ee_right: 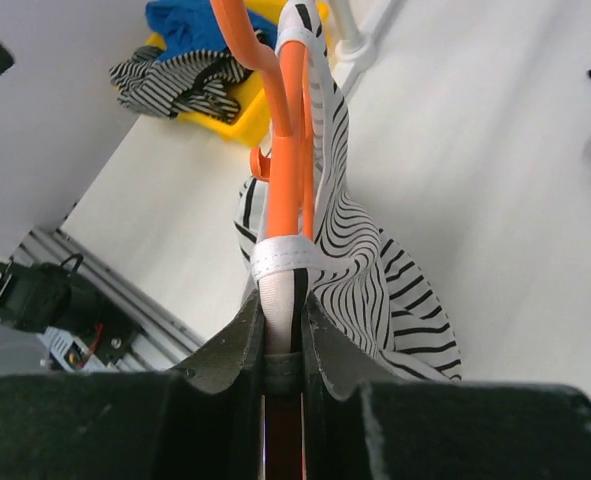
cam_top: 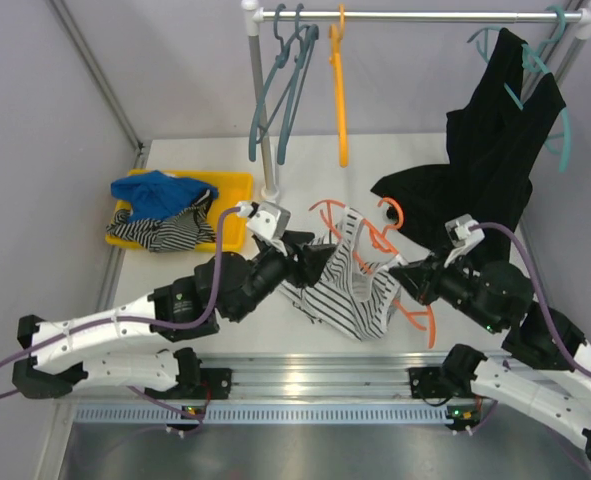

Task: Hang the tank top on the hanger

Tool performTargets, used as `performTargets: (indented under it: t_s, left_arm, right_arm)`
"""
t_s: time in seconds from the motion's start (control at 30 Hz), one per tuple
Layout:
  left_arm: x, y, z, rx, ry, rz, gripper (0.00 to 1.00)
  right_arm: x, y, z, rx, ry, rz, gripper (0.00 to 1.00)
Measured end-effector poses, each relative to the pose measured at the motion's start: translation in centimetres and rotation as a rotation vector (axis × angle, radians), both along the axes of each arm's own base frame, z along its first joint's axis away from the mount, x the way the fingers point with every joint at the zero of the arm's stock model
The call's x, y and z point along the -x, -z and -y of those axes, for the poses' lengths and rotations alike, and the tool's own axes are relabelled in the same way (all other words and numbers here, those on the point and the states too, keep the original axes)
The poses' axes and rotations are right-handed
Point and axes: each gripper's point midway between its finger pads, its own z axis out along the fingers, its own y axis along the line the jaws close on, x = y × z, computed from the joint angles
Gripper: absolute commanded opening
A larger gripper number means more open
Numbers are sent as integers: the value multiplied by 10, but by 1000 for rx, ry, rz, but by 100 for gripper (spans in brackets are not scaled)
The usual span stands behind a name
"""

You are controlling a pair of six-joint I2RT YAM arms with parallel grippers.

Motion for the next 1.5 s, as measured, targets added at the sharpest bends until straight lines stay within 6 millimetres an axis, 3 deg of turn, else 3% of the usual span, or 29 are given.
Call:
performTargets:
  t_s: [0.27,0.47,0.63,0.8,0.97,1.5]
  left_arm:
    - [3,-10,-14,19,-5,6,55]
    - [3,-7,-17,2,-8,3,55]
    - [3,-11,-22,13,-12,7,55]
    - [4,-15,-28,22,-20,13,55]
    - [3,-15,-30,7,-19,26,56]
    - [4,-16,-31,-34,-4,62,58]
  right_arm:
    - [-19,-19,34,-32,217,38,0]
    - [-40,-83,46,-18,340,117,0]
    - [-68,-127,39,43,422,155,0]
    - [-94,-138,41,105,479,149,0]
    - [-122,-149,54,128,517,115,0]
    - [-164,-163,104,68,507,44,0]
